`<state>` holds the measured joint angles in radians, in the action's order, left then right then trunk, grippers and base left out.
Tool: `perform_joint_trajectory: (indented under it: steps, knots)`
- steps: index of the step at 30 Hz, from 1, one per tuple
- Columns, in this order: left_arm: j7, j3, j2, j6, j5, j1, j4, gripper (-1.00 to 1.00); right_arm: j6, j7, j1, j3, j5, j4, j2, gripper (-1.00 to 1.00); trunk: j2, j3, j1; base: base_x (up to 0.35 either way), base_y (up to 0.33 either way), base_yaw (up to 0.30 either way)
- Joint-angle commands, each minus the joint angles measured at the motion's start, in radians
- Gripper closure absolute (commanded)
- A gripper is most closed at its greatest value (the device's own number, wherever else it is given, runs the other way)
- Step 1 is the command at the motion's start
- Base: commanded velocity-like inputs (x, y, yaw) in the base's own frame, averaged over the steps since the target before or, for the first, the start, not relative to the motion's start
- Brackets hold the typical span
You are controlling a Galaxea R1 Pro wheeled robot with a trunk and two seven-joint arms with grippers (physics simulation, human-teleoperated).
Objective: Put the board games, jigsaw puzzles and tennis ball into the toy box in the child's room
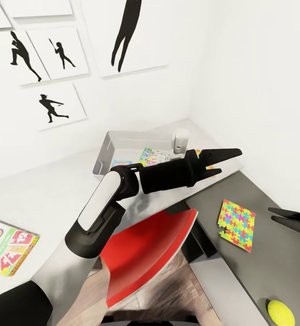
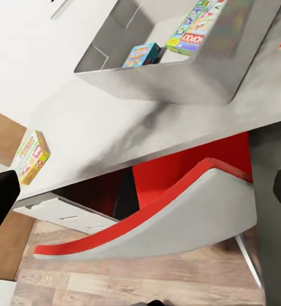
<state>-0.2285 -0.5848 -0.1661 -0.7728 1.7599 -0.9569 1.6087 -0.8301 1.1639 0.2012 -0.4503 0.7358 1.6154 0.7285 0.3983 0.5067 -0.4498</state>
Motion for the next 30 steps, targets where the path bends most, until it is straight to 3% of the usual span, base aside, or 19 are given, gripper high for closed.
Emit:
perform_joint_trajectory:
  steps: [1, 11, 30]
  knots:
    - [-0.01, 0.001, 0.0, -0.002, 0.01, -0.001, 0.0, -1.0, -0.006, 0.0, 0.001, 0.0, 0.004, 0.0, 0.0, -1.0, 0.002, 0.0, 0.0, -0.222, 0.0, 0.0]
    - [-0.009, -0.004, 0.0, -0.002, 0.01, -0.001, 0.0, -1.0, -0.006, 0.0, 0.0, 0.001, 0.004, 0.0, 0.0, -1.0, 0.002, -0.016, 0.0, -0.172, 0.0, 0.0]
    - [-0.007, -0.006, 0.01, -0.002, 0.009, 0.011, 0.0, -1.0, -0.005, 0.002, 0.0, 0.004, 0.004, 0.0, -0.001, -1.0, 0.002, -0.047, 0.0, -0.027, 0.0, 0.0]
